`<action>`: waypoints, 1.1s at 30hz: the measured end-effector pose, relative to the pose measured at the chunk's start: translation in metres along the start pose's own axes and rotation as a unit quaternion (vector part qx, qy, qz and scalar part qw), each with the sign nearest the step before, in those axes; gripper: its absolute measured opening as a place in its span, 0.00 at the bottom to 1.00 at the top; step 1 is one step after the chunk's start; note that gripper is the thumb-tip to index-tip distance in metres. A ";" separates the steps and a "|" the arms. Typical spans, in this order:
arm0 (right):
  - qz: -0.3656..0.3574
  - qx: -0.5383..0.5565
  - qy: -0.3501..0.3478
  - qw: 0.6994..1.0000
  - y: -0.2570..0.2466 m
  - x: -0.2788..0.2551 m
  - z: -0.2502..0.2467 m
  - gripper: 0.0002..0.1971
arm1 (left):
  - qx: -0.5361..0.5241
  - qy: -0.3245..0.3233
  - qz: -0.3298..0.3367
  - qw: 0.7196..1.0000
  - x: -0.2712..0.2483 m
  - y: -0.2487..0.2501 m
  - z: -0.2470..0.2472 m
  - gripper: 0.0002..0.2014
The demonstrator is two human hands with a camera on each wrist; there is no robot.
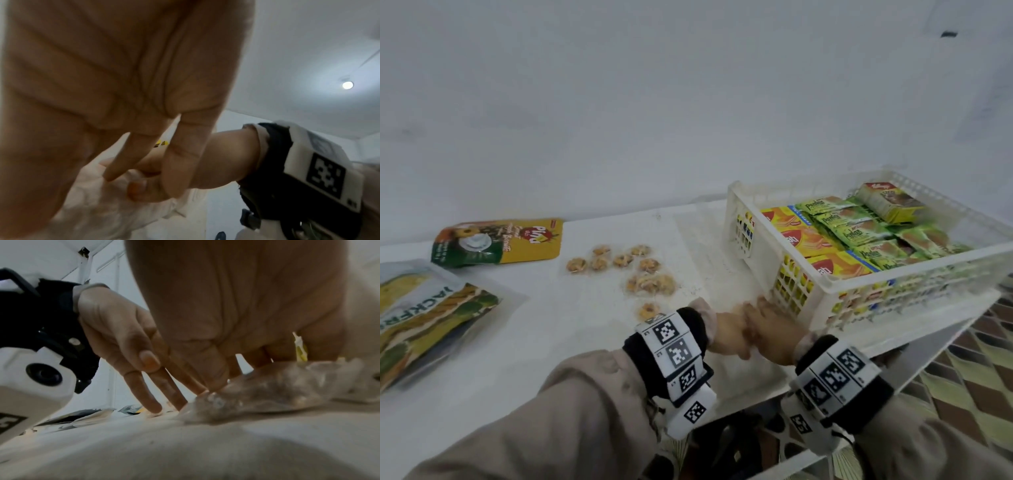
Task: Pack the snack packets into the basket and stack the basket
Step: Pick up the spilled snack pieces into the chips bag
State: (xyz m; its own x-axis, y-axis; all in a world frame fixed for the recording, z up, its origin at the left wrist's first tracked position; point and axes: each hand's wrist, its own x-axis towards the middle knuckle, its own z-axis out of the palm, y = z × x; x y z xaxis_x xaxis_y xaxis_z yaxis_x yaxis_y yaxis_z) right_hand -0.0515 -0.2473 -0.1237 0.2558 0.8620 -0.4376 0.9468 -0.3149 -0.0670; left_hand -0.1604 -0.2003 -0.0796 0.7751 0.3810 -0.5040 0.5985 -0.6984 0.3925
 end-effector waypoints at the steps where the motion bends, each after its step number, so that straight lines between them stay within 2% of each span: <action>1: -0.003 -0.003 0.001 1.000 0.001 0.001 0.001 0.33 | 0.013 -0.002 -0.004 1.000 0.000 0.001 0.001 0.23; 5: -0.014 -0.009 -0.006 1.000 0.003 0.000 0.002 0.32 | 0.039 -0.012 -0.016 0.999 -0.001 0.001 0.007 0.26; 9: -0.016 -0.011 -0.019 1.000 0.003 -0.001 -0.002 0.30 | -0.039 0.016 -0.014 0.999 -0.013 -0.004 0.006 0.25; 14: -0.008 -0.023 0.006 1.000 -0.004 -0.001 -0.012 0.30 | -0.114 0.103 -0.041 0.987 -0.045 -0.035 0.000 0.29; 17: -0.091 -0.021 0.051 0.994 -0.030 -0.017 -0.036 0.31 | -0.163 0.174 -0.078 0.968 -0.077 -0.062 -0.004 0.27; 21: -0.265 0.034 0.067 0.961 -0.090 -0.032 -0.060 0.24 | -0.158 0.250 -0.171 0.940 -0.122 -0.116 0.004 0.24; 25: -0.367 0.095 0.051 0.924 -0.157 -0.026 -0.059 0.20 | -0.090 0.313 -0.294 0.899 -0.176 -0.177 0.009 0.24; 28: -0.404 0.075 0.048 0.910 -0.211 -0.012 -0.057 0.20 | -0.011 0.285 -0.399 0.872 -0.204 -0.224 0.007 0.28; 30: -0.418 0.033 0.060 0.906 -0.246 0.003 -0.056 0.19 | 0.003 0.251 -0.463 0.850 -0.214 -0.248 0.007 0.34; 33: -0.430 -0.020 0.081 0.899 -0.295 0.023 -0.052 0.18 | -0.004 0.204 -0.513 0.834 -0.220 -0.280 0.009 0.41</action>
State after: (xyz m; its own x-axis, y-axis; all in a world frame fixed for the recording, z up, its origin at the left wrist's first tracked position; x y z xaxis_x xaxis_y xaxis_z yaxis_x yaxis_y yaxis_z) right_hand -0.3147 -0.1136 -0.0674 -0.5514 0.8278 -0.1036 0.8139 0.5065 -0.2847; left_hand -0.5003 -0.0937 -0.0856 -0.1413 0.9510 -0.2752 0.9892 0.1244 -0.0780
